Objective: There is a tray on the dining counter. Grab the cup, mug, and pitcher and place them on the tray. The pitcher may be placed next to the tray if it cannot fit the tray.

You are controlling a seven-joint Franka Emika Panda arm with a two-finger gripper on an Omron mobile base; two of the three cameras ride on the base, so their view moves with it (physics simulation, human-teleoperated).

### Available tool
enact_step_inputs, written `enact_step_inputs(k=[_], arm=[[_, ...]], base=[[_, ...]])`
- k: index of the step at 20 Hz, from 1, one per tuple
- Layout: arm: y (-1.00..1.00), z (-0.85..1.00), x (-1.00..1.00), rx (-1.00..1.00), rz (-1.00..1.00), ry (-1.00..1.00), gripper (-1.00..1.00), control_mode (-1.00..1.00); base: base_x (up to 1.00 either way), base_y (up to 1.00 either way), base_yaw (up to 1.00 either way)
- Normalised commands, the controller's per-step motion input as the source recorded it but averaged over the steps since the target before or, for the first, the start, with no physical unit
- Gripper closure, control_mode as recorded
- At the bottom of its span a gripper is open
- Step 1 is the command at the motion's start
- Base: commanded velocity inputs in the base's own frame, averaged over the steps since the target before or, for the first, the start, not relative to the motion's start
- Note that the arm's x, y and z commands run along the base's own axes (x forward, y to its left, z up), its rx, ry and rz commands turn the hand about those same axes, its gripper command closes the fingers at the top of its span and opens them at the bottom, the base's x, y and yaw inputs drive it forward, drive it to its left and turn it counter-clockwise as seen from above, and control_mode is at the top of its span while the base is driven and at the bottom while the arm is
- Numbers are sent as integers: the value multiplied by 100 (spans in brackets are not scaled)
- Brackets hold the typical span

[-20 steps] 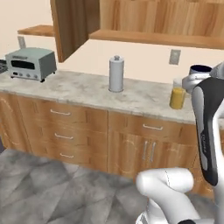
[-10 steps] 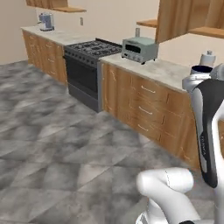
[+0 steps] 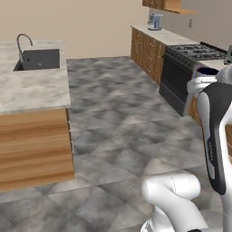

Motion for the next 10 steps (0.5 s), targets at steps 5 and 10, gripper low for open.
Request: enact_step_inputs(k=[5, 10], arm=[[0, 0, 0, 0, 0, 0, 100, 100], [0, 0, 0, 0, 0, 0, 100, 100]], base=[[-30, 100, 33], [0, 100, 8]])
